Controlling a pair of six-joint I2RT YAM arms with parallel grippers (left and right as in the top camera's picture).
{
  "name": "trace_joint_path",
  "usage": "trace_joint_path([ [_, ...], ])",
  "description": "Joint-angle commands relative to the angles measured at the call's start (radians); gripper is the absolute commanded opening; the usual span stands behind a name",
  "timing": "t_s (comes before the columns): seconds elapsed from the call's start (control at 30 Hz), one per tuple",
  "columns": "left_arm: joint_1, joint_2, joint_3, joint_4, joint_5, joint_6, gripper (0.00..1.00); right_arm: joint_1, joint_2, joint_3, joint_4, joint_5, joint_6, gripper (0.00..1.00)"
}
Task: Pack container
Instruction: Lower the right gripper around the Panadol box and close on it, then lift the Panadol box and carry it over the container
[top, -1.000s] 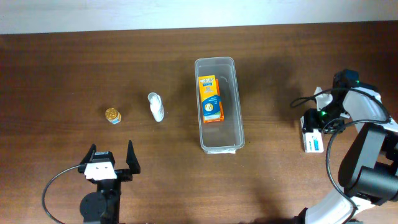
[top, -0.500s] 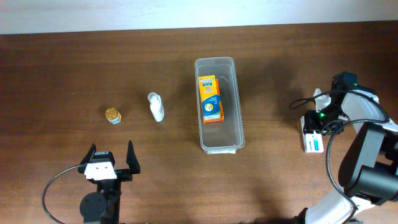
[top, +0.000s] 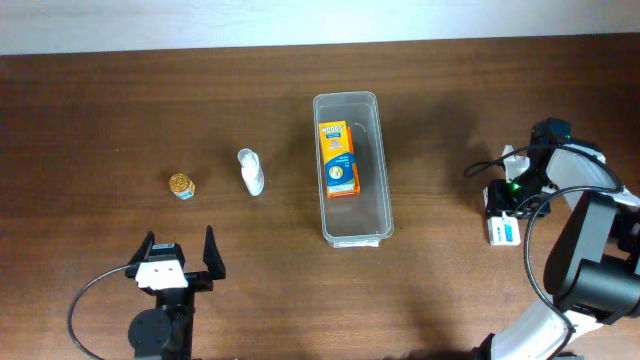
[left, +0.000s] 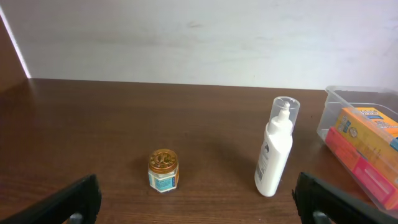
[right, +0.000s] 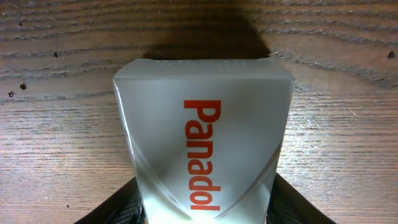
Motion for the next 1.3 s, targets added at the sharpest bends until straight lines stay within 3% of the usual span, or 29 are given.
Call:
trace_joint_path([
  [0.0,0.005,-0.006,-0.006,0.002,0.008,0.015,0.99,-0.004,0.007,-0.020,0.010,-0.006,-0.003,0.52],
  [0.63,0.005,-0.006,-0.006,0.002,0.008,0.016,0.99,-0.004,0.007,-0.031,0.031,-0.011,0.047,0.41],
  [0.97,0.005,-0.006,-0.006,0.002,0.008,0.016,1.00,-0.004,0.006,0.136,-0.159,-0.123,0.093,0.41],
  [1.27,0.005,-0.006,-0.006,0.002,0.008,0.016,0.99,0.008,0.005,0.404,-0.418,-0.319,0.095,0.40],
])
